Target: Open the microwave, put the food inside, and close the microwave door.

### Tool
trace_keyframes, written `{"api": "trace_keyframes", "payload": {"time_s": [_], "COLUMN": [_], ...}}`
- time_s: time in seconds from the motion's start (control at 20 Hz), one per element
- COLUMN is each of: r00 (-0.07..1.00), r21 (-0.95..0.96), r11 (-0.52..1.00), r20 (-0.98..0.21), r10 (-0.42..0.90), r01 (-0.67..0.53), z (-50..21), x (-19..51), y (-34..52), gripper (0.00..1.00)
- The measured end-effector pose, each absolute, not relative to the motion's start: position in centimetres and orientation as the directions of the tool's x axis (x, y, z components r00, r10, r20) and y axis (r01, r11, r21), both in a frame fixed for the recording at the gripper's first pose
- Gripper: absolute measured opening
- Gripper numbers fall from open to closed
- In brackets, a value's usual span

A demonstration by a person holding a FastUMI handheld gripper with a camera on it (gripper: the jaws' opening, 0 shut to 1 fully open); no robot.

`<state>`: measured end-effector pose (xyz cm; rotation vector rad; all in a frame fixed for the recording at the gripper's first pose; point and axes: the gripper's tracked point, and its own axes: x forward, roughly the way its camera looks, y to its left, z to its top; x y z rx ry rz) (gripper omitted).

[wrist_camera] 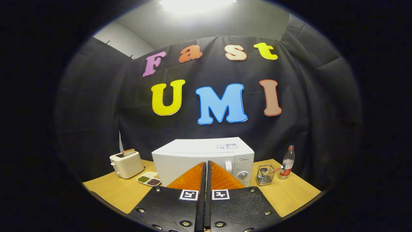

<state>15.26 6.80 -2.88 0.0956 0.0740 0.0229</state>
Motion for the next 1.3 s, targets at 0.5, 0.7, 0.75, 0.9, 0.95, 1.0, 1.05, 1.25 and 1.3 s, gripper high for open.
{"api": "trace_keyframes", "payload": {"time_s": [0.5, 0.7, 0.75, 0.9, 0.95, 1.0, 1.05, 1.25, 1.3], "r00": [0.99, 0.99, 0.991, 0.992, 0.993, 0.994, 0.995, 0.996, 0.996], "r21": [0.023, -0.003, -0.02, -0.053, -0.055, -0.055, -0.05, -0.042, -0.033], "r11": [0.993, 0.992, 0.992, 0.99, 0.992, 0.994, 0.996, 0.999, 0.999], "r20": [-0.081, -0.056, -0.049, -0.014, 0.014, 0.04, 0.063, 0.084, 0.09], "r10": [0.115, 0.129, 0.127, 0.127, 0.117, 0.1, 0.08, 0.011, -0.009], "r01": [-0.113, -0.129, -0.128, -0.128, -0.116, -0.098, -0.077, -0.007, 0.012], "z": [-4.9, -4.1, -3.7, -1.6, -0.5, 0.5, 1.4, 2.5, 2.8], "x": [7.7, 5.8, 5.4, 3.8, 2.9, 2.3, 1.7, 0.2, 0.1], "y": [9.2, 10.3, 10.4, 9.9, 9.2, 8.3, 7.1, 2.9, 1.8], "gripper": [0.01, 0.01, 0.01, 0.01, 0.01, 0.01, 0.01, 0.01, 0.01]}}
